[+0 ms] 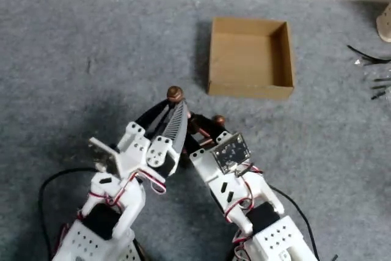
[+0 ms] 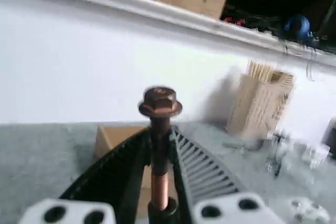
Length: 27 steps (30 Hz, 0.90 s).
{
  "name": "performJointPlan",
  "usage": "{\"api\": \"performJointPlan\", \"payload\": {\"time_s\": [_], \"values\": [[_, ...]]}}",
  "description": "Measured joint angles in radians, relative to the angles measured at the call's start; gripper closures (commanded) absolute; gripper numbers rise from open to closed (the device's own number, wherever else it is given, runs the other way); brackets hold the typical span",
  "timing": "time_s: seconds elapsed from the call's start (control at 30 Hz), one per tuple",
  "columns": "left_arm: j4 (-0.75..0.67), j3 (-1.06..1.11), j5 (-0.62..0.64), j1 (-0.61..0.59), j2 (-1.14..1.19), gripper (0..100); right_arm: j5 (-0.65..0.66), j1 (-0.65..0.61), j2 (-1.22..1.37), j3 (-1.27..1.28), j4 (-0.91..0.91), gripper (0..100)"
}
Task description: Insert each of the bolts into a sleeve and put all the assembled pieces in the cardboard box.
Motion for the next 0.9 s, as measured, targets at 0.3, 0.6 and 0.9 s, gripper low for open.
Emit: {"api": "performJointPlan", "payload": {"time_s": [0.3,0.6,0.9], "values": [[0.014,0.005,-0.002,0.015,-0.002,99,0.0,0.0,0.0,0.0,0.0,99.4],[0.081,0.005,-0.002,0.02,-0.002,99,0.0,-0.002,0.0,0.0,0.002,99.4],[0.318,-0.011,0.095,0.048,-0.003,99,0.002,-0.005,0.002,0.0,0.005,99.4]]}}
